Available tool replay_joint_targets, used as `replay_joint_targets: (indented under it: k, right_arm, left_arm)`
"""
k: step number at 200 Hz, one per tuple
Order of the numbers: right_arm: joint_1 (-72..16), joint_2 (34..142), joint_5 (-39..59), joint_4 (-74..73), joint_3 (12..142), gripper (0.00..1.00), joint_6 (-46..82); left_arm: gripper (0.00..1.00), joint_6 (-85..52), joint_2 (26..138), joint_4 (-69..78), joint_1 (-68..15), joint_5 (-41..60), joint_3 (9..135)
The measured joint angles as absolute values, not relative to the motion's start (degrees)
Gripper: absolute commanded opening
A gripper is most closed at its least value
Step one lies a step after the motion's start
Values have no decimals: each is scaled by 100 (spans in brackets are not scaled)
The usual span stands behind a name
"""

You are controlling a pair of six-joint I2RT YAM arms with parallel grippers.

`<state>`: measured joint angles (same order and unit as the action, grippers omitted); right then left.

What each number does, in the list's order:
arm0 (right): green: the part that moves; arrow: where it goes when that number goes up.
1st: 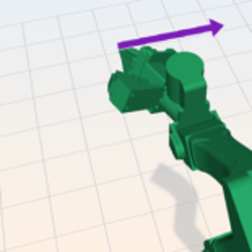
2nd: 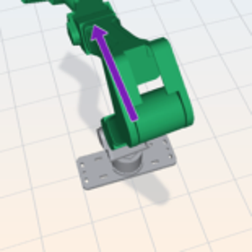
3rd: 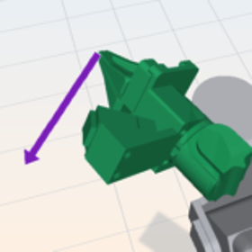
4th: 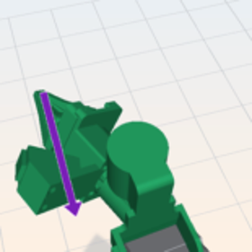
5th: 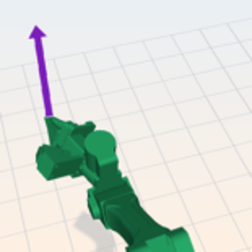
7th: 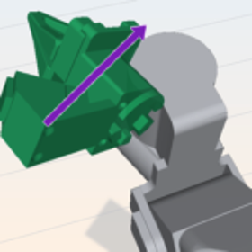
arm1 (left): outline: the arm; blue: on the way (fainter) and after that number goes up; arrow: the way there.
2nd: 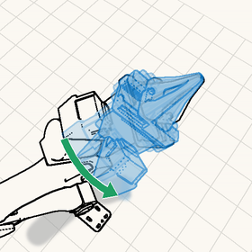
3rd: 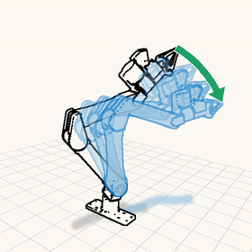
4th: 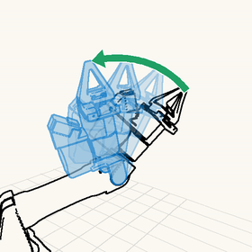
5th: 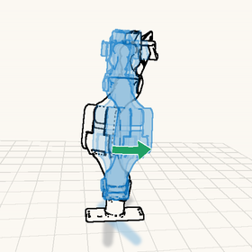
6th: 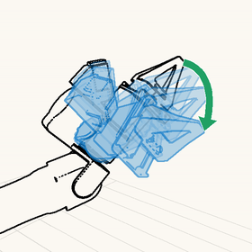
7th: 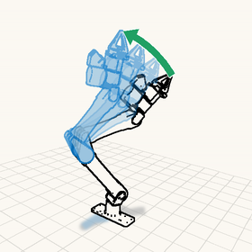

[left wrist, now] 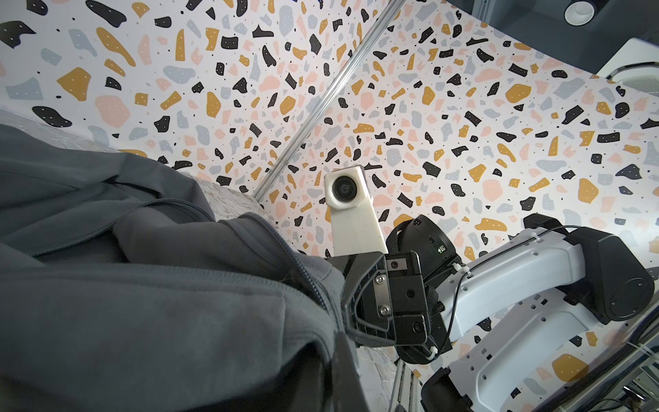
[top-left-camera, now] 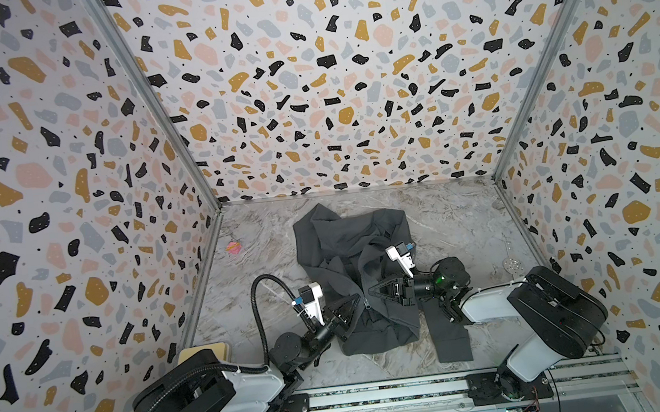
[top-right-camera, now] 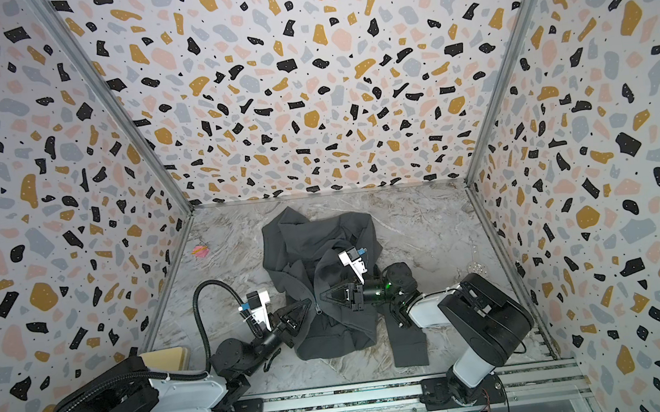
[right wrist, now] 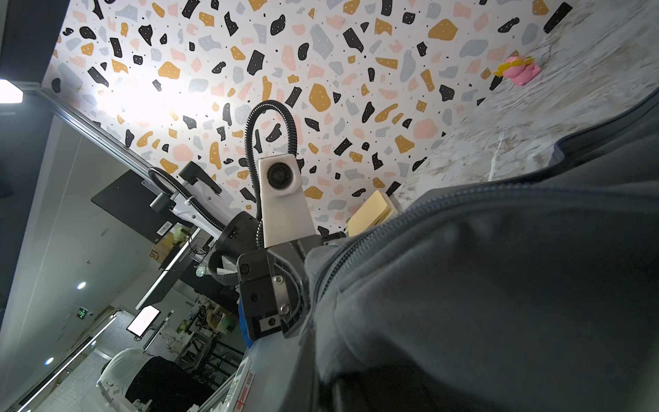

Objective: Zip up the jacket

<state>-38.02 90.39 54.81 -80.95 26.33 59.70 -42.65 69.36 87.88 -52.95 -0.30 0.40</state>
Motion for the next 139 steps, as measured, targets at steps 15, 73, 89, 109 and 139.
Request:
replay_joint_targets:
  k: [15, 73, 89, 109, 139]
  right_arm:
    - [-3802, 9039, 5481, -8079, 2633, 0, 5946]
    - [-3802, 9039, 5481, -8055, 2633, 0, 5889]
    - [-3802, 9037, 5481, -8055, 2633, 0, 5887]
    - [-3802, 9037, 5481, -8055, 2633, 0, 5887]
    - [-3802, 9037, 5481, -8055, 2633, 0, 5885]
  left_arm:
    - [0, -4265, 6877, 8770, -5295, -54, 40]
    - [0, -4257, 6593, 8698, -5293, -222, 38]
    - [0, -4254, 6549, 8667, -5293, -244, 38]
    - [0, -4250, 6541, 8652, -5293, -248, 38]
    - [0, -4241, 6543, 8619, -5293, -246, 38]
